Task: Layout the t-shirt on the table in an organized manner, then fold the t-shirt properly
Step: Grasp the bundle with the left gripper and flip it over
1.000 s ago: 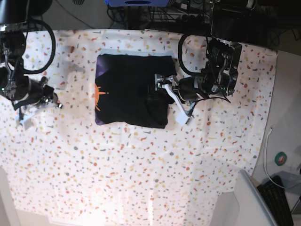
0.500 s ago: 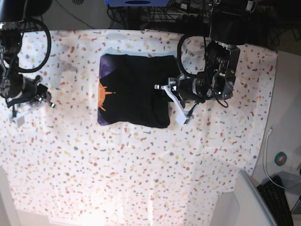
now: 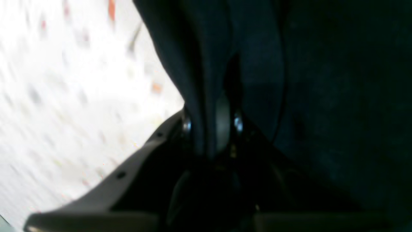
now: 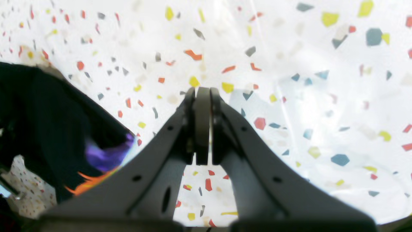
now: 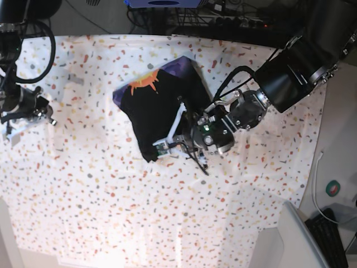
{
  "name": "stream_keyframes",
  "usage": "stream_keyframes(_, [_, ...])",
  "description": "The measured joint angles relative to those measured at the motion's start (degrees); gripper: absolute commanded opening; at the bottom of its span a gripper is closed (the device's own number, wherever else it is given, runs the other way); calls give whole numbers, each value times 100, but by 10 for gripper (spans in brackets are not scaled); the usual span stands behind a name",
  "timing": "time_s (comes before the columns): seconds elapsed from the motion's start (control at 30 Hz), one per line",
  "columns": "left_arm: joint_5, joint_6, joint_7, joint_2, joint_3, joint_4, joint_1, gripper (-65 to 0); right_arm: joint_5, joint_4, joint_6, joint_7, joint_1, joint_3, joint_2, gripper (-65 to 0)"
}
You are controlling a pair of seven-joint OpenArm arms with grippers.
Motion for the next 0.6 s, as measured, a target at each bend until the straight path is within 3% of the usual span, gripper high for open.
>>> stream_keyframes(0.1, [431, -2, -190, 337, 525, -24, -138, -650, 7, -2, 2, -2, -94, 0, -15, -650])
stream_keyframes(0.27, [1137, -144, -634, 800, 686, -37, -59, -650, -37, -9, 2, 33, -201, 2, -2, -650])
stream_keyframes(0.4, [1552, -750, -656, 903, 614, -50, -85, -650, -33, -11, 2, -7, -232, -26, -15, -650])
stream_keyframes(0.6, [1705, -868, -595, 1010, 616, -59, -63, -650, -15, -11, 2, 4, -295, -24, -20, -650])
